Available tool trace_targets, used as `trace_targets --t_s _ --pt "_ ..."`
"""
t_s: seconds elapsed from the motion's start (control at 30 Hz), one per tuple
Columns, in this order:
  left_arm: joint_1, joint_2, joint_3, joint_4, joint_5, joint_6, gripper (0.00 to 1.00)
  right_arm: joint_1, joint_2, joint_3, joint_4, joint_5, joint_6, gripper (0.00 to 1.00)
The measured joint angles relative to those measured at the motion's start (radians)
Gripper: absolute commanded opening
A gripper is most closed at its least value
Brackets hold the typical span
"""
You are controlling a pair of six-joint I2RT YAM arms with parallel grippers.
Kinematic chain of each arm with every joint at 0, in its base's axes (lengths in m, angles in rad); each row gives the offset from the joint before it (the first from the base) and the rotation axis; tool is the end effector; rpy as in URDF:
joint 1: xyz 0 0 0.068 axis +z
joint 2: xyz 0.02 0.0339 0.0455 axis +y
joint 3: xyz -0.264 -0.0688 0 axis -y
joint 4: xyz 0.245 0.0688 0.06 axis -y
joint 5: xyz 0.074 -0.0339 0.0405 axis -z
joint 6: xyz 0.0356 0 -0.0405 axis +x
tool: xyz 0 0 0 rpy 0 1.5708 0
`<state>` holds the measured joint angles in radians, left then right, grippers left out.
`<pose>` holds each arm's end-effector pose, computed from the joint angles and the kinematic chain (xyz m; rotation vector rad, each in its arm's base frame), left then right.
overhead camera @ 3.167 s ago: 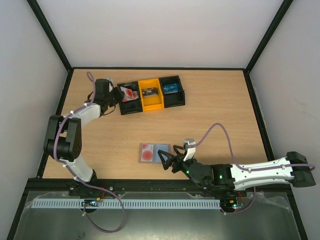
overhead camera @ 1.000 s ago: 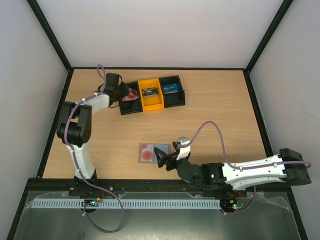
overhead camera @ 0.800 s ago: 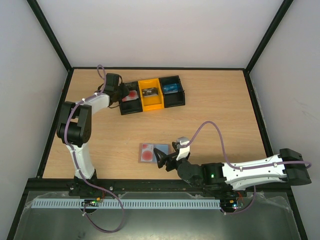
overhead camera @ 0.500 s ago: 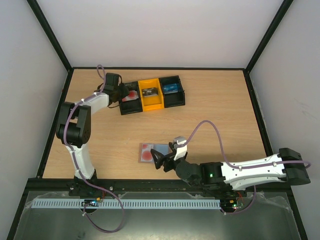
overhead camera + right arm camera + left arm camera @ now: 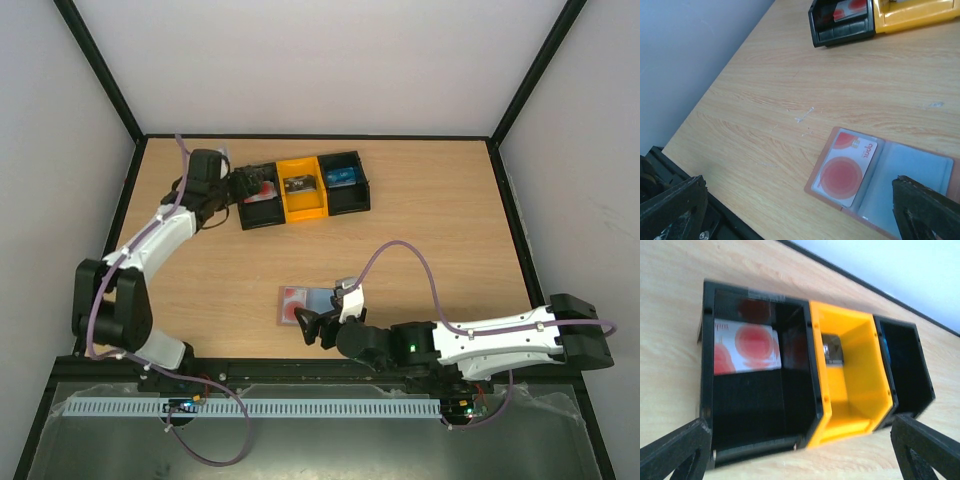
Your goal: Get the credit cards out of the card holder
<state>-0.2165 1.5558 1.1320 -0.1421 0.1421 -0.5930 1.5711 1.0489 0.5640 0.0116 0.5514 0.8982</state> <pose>0.3469 -0.0815 0.2728 -0.3263 2.1714 -0.6183 0.0186 0.2260 0.2337 -0.3490 2.0938 1.0120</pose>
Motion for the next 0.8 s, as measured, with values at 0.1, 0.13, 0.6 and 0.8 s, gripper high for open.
trace_targets --t_s 0.1,0.13,0.6,0.8 --pt "-0.008 -0.090 -0.083 -0.029 0.038 0.012 1.00 -0.010 -0.006 -0.004 -0.016 -0.032 0.043 0.98" --pt "-0.009 -0.115 -0.109 -0.035 0.048 0.014 1.00 -0.014 -0.011 -0.009 -0.016 -0.040 0.051 0.98" --pt "-0.061 -0.525 -0.576 -0.058 0.289 -0.029 0.87 -0.120 -0.075 -0.118 -0.024 -0.095 0.108 0.83" --pt "-0.134 -0.587 -0.732 0.007 0.347 -0.088 0.76 -0.185 0.005 -0.118 0.009 -0.141 0.102 0.54"
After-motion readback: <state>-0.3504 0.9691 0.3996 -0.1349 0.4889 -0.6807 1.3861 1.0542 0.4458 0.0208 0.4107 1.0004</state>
